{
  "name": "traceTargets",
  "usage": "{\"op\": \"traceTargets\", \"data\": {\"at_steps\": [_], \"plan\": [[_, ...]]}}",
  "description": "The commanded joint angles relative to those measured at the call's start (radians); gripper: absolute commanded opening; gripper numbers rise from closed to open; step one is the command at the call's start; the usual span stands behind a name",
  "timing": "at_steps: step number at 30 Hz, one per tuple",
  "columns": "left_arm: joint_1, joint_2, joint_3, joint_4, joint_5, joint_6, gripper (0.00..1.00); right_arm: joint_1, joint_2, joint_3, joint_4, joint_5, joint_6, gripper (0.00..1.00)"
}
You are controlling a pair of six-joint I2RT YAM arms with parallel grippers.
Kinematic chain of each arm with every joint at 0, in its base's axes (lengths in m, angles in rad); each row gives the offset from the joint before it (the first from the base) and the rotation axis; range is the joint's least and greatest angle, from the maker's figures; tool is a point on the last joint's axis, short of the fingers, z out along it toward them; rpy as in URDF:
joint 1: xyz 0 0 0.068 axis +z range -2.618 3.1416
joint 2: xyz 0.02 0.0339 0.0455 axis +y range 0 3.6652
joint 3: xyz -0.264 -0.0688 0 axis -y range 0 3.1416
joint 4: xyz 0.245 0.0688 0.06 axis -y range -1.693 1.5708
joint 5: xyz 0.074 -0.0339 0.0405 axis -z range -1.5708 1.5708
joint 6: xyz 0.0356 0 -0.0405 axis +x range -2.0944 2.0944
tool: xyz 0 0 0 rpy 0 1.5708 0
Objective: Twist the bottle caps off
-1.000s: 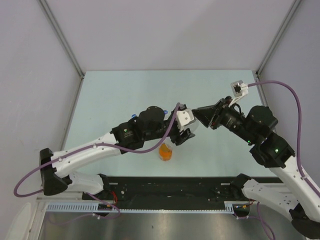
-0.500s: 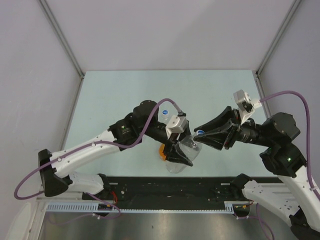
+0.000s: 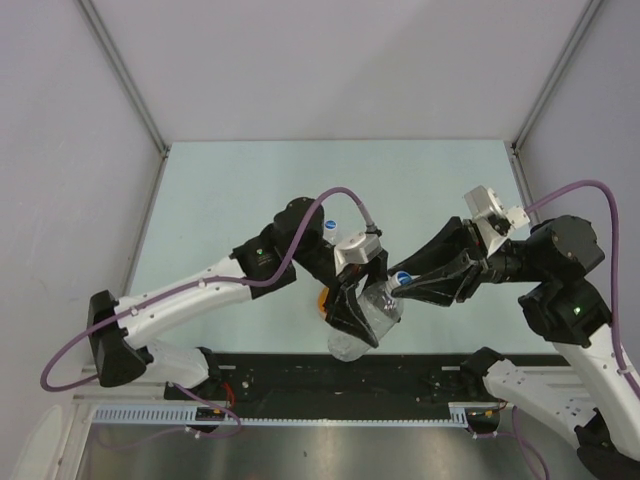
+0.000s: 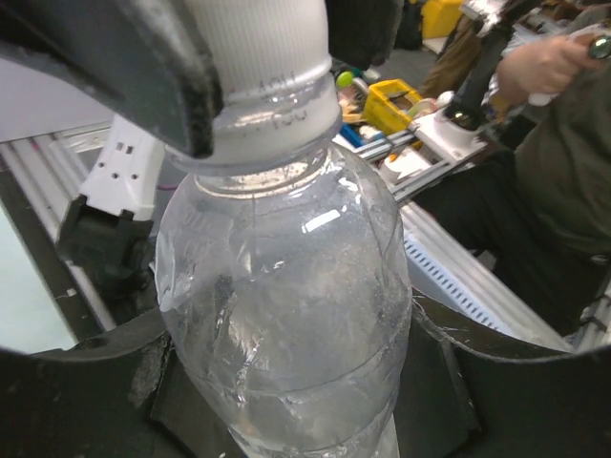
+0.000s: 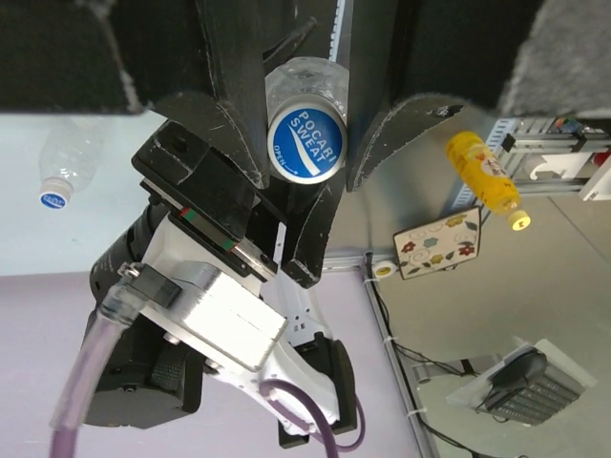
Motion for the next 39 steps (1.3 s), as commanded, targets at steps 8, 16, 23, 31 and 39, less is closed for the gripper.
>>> {"op": "traceTargets", "data": {"at_steps": [8,16,23,31,39], "plan": [[-0.024,-0.026,0.134,-0.436,-0.41,0.461,0.0,-0.031,0.012,0.014,-0.114,0.311,-0.043,0.67],[-0.023,-0.055,0.094,-0.383,-0.698,0.473,0.0,-0.031,-0.024,0.016,-0.129,0.524,0.039,0.8],[-0.024,-0.081,0.065,-0.343,-0.998,0.47,0.0,-0.031,-0.059,0.016,-0.192,0.817,0.144,0.77],[-0.049,-0.061,0.069,-0.347,-1.208,0.49,0.0,-0.025,-0.01,0.014,-0.255,0.841,0.231,0.75],[-0.089,-0.041,0.081,-0.352,-1.312,0.519,0.0,-0.002,0.013,0.006,-0.229,0.883,0.253,0.71]]}}
